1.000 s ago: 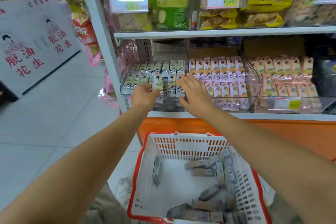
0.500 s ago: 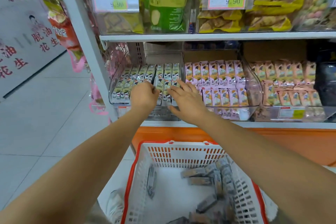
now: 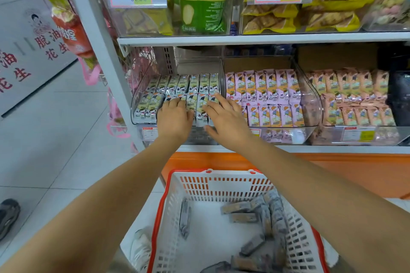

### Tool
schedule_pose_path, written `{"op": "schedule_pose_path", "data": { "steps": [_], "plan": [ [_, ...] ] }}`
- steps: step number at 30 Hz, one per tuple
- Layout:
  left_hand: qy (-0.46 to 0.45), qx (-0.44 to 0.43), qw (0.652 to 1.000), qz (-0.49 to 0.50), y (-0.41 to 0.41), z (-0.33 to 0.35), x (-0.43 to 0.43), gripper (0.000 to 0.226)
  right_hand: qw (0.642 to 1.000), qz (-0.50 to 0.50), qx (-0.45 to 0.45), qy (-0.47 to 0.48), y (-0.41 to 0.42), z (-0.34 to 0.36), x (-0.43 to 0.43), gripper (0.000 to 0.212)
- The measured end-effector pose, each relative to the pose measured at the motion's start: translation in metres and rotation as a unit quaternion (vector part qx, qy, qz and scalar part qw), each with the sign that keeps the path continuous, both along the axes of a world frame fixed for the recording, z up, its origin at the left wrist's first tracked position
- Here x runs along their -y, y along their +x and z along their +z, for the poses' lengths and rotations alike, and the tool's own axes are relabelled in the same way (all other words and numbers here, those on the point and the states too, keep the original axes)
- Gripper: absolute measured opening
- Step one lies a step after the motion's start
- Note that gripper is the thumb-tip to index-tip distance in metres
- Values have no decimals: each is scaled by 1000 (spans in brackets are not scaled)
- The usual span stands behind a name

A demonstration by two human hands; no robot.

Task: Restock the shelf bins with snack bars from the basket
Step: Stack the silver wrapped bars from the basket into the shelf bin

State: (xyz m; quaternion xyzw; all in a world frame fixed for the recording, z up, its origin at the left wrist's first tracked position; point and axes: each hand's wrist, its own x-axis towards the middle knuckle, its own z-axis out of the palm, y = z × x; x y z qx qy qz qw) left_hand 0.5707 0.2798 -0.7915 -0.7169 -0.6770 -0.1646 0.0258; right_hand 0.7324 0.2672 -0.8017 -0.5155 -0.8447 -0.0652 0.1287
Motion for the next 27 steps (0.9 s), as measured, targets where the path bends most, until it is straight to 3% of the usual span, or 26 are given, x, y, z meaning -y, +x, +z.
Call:
{"op": "schedule_pose_path", "data": {
  "steps": [6,10,12,16,18,21,24,27],
  "plan": [
    [15,60,998,-23,-5,0,9,46,1000,7,-18,5,4,-4,3,60],
    [144,104,983,-43,-10,-9,41,34,991,50,-112,58,9,-12,23,51],
    [176,100,978,-52,-13,-22,64,31,984,83,-118,101,13,-20,38,45],
    [112,91,989,-43,-20,-62,110,27,984,110,-114,79,23,-50,73,37],
    [49,73,995,-40,-24,-85,131,26,989,93,-111,18,28,-75,91,34],
    [-115,9,993,12,-27,-121,161,35,982,31,-53,-180,36,-114,119,29],
    [-253,-47,964,72,-28,-155,186,52,903,-34,62,-424,47,-149,149,36],
    [-311,-54,944,97,-30,-182,203,68,837,-76,120,-528,56,-179,176,44]
  ]
}}
